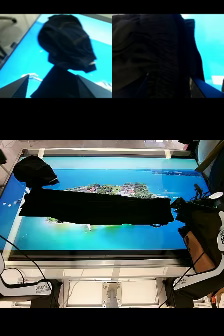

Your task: Fold the clothes and pants, and hang the long-sleeved shirts on hangers.

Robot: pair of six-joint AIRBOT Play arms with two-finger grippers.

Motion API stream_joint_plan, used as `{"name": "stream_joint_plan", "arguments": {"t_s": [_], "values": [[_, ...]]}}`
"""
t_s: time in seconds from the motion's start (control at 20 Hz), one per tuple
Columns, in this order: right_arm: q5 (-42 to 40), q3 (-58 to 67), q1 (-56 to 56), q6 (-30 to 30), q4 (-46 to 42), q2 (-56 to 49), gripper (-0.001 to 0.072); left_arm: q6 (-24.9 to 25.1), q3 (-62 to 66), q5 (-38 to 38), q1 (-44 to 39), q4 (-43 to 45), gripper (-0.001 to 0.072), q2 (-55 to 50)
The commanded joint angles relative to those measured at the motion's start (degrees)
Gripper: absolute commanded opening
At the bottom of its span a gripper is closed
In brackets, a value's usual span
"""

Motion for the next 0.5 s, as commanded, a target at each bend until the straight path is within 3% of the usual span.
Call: {"name": "stream_joint_plan", "arguments": {"t_s": [0.0, 0.2, 0.45], "values": [[0.52, 0.07, -3.34, -3.96, 4.39, -4.0, 0.0572, 3.91, 0.02, -0.9, -4.81, 0.04, 0.0669, 0.52], [4.44, 0.07, -6.88, -6.19, 8.41, -6.21, 0.0598, 3.89, 0.0, -1.6, -7.43, 0.0, 0.0669, 0.48], [3.5, 0.07, -5.42, -6.29, 8.72, -7.8, 0.0632, 3.89, 0.0, -1.57, -10.43, 0.0, 0.0669, 0.48]]}}
